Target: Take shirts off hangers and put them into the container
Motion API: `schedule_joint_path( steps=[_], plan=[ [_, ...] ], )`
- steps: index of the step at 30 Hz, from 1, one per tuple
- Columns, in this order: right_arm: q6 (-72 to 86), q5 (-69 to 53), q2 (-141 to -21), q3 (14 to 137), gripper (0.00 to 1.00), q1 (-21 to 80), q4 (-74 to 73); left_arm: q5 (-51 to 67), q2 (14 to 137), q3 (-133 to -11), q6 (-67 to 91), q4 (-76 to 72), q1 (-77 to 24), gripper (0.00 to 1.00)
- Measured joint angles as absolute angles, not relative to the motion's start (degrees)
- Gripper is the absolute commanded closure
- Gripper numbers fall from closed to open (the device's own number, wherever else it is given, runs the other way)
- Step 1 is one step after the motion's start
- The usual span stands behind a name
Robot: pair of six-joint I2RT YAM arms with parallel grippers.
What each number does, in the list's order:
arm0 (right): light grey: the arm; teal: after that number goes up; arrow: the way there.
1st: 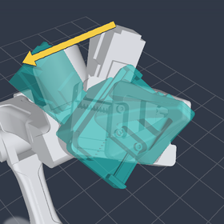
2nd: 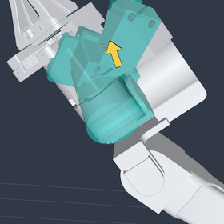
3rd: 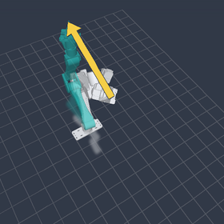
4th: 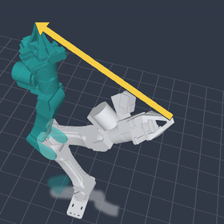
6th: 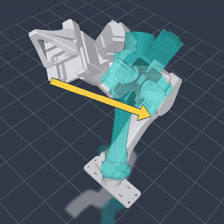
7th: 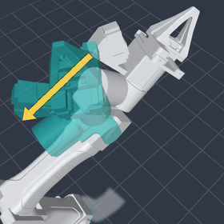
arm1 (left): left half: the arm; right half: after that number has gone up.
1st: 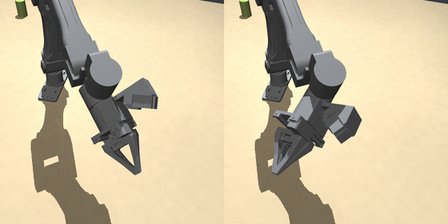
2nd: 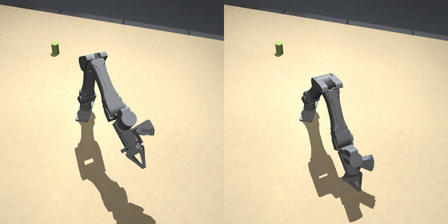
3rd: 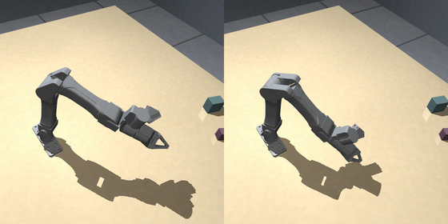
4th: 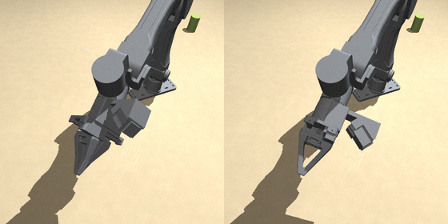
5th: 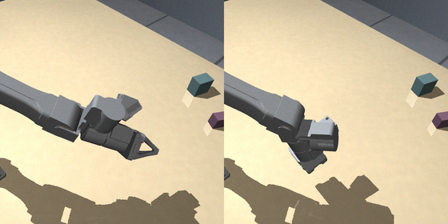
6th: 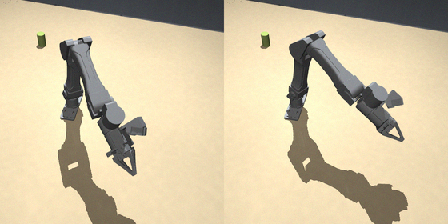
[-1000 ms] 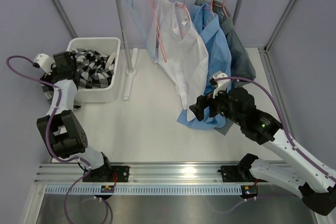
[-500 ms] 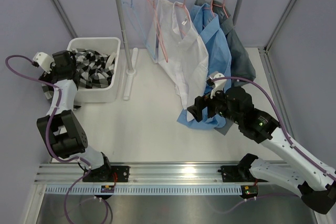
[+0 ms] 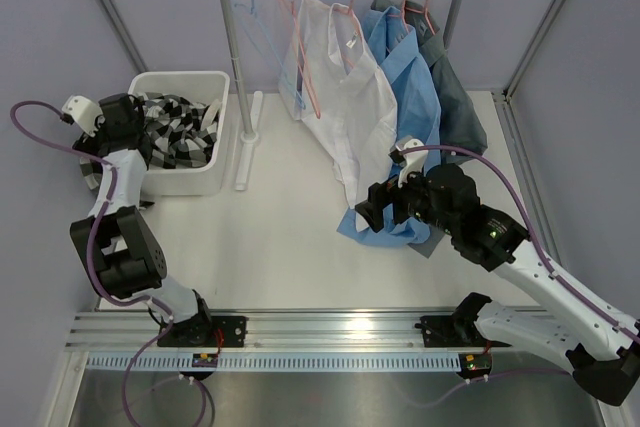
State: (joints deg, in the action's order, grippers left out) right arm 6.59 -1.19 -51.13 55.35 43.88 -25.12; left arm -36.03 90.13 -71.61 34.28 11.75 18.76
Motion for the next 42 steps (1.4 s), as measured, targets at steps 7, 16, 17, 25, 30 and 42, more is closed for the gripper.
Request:
schedule_joint_path(
  steps=[7, 16, 17, 25, 30, 42],
  plan=[
    [6.39, -1.26, -51.44, 55.35, 0.01, 43.88, -25.12, -36.01, 92.95, -72.10, 32.88, 11.09, 18.81, 0.37],
    [6.28, -1.72, -51.88, 55.35, 0.01, 43.88, -25.15, -36.01, 94.21, -72.27, 31.48, 10.81, 18.83, 0.88],
    [6.26, -1.78, -51.90, 55.35, 0.01, 43.88, -25.12, -35.99, 94.24, -72.27, 31.40, 10.81, 18.83, 0.92],
    [6.26, -2.70, -52.21, 55.35, 0.00, 43.88, -25.12, -35.62, 93.65, -75.05, 27.29, 11.11, 16.75, 1.00],
    [6.26, -2.68, -52.23, 55.35, 0.01, 43.88, -25.12, -35.86, 92.07, -81.84, 22.22, 11.20, 8.67, 1.00],
    [6.26, -2.59, -52.12, 55.35, 0.01, 43.88, -25.17, -35.53, 97.76, -95.24, 9.91, 10.26, -7.88, 1.00]
  ],
)
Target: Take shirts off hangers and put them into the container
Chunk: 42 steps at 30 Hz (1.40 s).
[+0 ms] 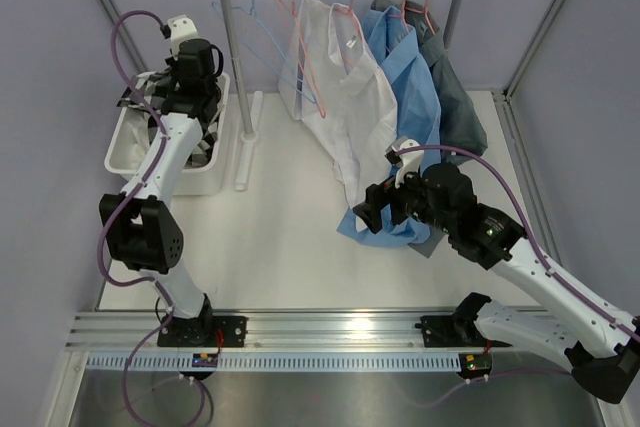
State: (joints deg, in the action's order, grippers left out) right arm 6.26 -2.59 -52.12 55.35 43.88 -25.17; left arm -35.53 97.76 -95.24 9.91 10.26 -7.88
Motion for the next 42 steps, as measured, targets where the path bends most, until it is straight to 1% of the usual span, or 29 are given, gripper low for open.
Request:
schedule_joint_path(
  steps=[4, 9, 17, 24, 30, 37, 42],
  plan=[
    [6.28, -2.57, -52.14, 55.35, 0.01, 43.88, -25.17, -35.24, 100.29, -94.37, 9.89, 11.42, -7.60, 1.00],
    [6.28, -2.61, -52.25, 55.35, 0.01, 43.88, -25.12, -36.25, 100.36, -93.27, 10.09, 12.97, -8.08, 1.00],
    [6.28, -2.63, -52.93, 55.35, 0.01, 43.88, -25.15, -39.22, 99.44, -93.27, 9.02, 13.50, -15.79, 1.00],
    [6.31, -2.66, -52.93, 55.35, 0.01, 43.88, -25.15, -41.45, 96.99, -93.27, 8.40, 13.39, -16.53, 1.00],
    [6.31, -2.66, -52.86, 55.35, 0.01, 43.88, -25.15, -42.33, 96.66, -92.36, 8.05, 12.73, -12.95, 1.00],
    [6.31, -2.66, -52.75, 55.35, 0.01, 43.88, -25.15, -40.21, 97.14, -88.90, 10.79, 14.31, -2.09, 1.00],
    [6.31, -2.66, -52.80, 55.35, 0.01, 43.88, -25.15, -36.36, 103.57, -89.78, 11.97, 16.32, 0.62, 0.98]
  ],
)
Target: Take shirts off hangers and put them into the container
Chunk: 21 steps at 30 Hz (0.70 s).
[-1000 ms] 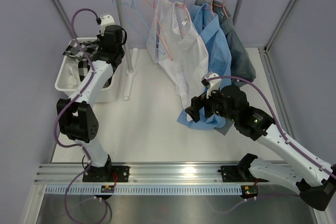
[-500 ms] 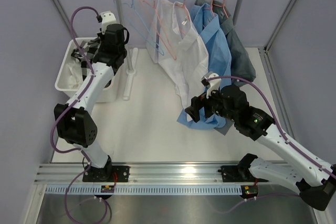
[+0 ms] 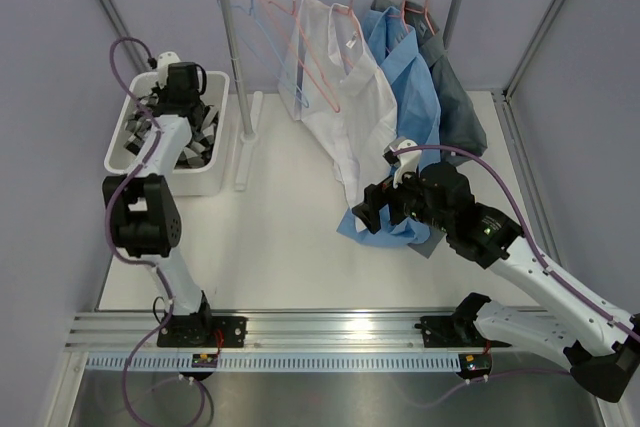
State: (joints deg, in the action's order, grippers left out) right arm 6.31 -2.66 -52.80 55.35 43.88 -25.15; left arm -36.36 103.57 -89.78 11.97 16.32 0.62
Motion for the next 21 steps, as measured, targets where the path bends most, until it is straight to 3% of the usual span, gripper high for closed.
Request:
schedule_joint_path(
  steps=[6, 9, 10, 12, 13, 14, 17, 21],
  plan=[
    [6.28, -2.61, -52.80, 55.35, 0.00, 43.88, -25.17, -29.89, 116.42, -92.44, 13.54, 21.02, -0.01, 0.93],
    [6.24, -2.46, -52.77, 55.37, 0.01, 43.88, -25.28, -27.53, 119.02, -93.89, 14.04, 23.44, 0.25, 0.78],
    [6.24, -2.44, -52.77, 55.37, 0.01, 43.88, -25.41, -26.46, 119.02, -94.67, 14.41, 24.38, 0.56, 0.67],
    [6.22, -2.28, -52.77, 55.53, 0.01, 43.88, -26.02, -24.38, 118.65, -96.14, 15.07, 25.63, 1.15, 0.55],
    [6.20, -2.11, -52.75, 55.68, 0.00, 43.88, -26.41, -23.38, 118.21, -96.55, 15.38, 26.20, 1.39, 0.47],
    [6.20, -2.00, -52.62, 55.75, 0.00, 43.88, -26.50, -22.50, 117.60, -96.68, 15.59, 26.83, 1.56, 0.31],
    [6.15, -0.89, -51.70, 56.71, 0.01, 43.88, -27.75, -20.45, 114.21, -96.75, 16.23, 28.80, 1.85, 0.14],
    [6.04, 1.54, -49.36, 59.24, 0.00, 43.88, -29.50, -17.54, 105.34, -97.21, 16.27, 32.25, 2.15, 0.01]
  ],
)
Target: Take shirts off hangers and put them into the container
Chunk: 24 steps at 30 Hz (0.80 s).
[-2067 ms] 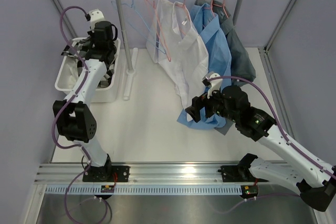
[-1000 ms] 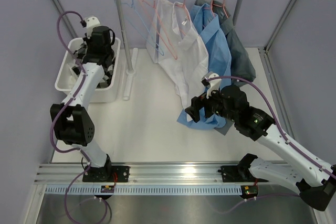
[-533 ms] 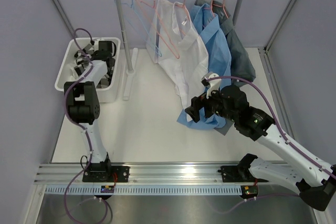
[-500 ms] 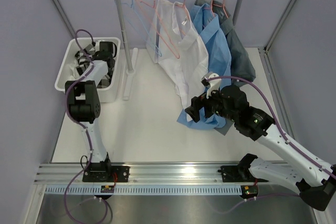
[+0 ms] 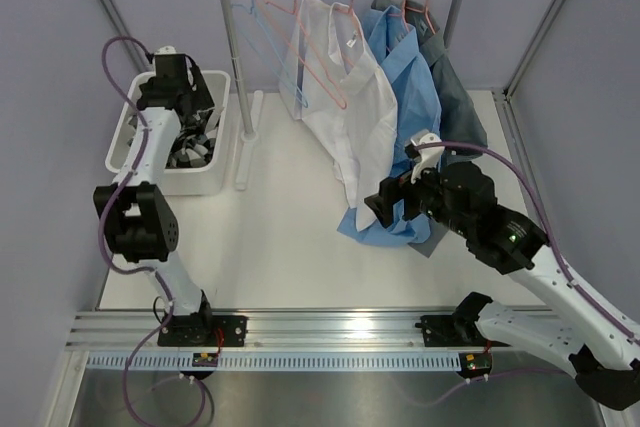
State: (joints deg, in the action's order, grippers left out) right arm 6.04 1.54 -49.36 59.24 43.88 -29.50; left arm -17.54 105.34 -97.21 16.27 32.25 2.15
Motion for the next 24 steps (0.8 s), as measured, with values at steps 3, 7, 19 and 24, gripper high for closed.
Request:
schedule_joint_path(
  steps=[3, 7, 19, 24],
  plan=[
    [6.02, 4.43, -47.53, 62.13, 0.01, 43.88, -30.96, -15.27, 96.33, -97.80, 16.23, 32.99, 2.13, 0.01],
    [6.09, 9.89, -44.93, 66.37, 0.01, 43.88, -33.63, -11.29, 82.17, -96.71, 15.86, 32.51, 2.04, 0.01],
    [5.87, 28.75, -33.15, 74.70, 0.00, 43.88, -38.85, -3.70, 40.64, -76.16, 11.79, 35.90, 2.02, 0.01],
    [4.32, 33.56, -29.12, 74.54, 0.01, 43.88, -39.38, -4.54, 28.58, -71.44, 10.70, 39.44, -0.27, 0.01]
  ],
)
